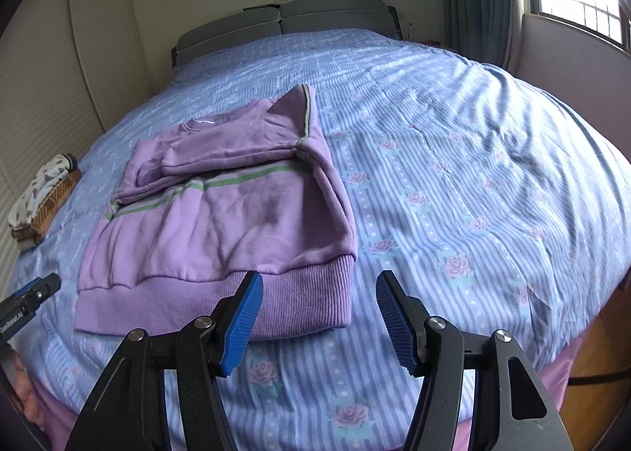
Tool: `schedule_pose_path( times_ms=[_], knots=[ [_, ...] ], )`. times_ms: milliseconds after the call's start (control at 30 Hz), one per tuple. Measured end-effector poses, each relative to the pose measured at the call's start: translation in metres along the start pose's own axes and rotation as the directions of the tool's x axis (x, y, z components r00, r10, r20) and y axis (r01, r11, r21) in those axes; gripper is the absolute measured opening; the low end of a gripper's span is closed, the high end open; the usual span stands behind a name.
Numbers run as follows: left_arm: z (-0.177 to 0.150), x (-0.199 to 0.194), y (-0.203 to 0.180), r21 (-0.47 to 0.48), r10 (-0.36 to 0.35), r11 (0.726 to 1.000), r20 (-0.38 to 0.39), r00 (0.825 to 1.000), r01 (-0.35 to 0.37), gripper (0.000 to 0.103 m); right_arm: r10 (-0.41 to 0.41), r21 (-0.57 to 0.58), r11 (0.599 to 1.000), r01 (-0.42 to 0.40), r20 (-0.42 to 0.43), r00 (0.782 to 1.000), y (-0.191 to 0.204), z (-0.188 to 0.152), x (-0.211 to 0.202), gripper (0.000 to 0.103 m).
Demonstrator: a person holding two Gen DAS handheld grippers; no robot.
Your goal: Fold small clothes
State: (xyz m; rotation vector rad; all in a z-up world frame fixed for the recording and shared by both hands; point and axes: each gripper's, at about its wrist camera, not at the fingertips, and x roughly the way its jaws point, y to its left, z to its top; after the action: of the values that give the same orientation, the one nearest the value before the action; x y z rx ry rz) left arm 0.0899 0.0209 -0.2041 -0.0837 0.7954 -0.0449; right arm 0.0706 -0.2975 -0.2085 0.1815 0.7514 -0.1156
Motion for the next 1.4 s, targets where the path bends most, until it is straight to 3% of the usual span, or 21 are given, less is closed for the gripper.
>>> schedule_pose_path(
  times_ms=[200,833,1167,1400],
  knots=[
    [-0.013,0.011,0.009,-0.058,0.0,0.998,-0.022,1.0,-0.001,0.061,-0.007,0.051,0.999,0.008,-0.028,1.0,-0.009,-0.004,0.014,0.061],
    [-0.028,0.038,-0.003,-0.053,-0.056,0.997,-0.083,0.995,0.052,0.057,0.036,0.145,0.989,-0.024,-0.08,0.996,-0.03,-0.008,0.038,0.061],
    [-0.032,0.041,-0.006,-0.063,-0.089,0.995,-0.092,0.992,0.083,0.04,0.109,0.122,0.988,-0.095,-0.113,0.988,-0.021,-0.007,0.049,0.06],
    [-0.033,0.043,-0.009,-0.076,-0.107,0.992,-0.099,0.989,0.1,0.032,0.205,0.201,0.964,-0.173,-0.147,0.968,-0.03,-0.008,0.06,0.054]
  ],
)
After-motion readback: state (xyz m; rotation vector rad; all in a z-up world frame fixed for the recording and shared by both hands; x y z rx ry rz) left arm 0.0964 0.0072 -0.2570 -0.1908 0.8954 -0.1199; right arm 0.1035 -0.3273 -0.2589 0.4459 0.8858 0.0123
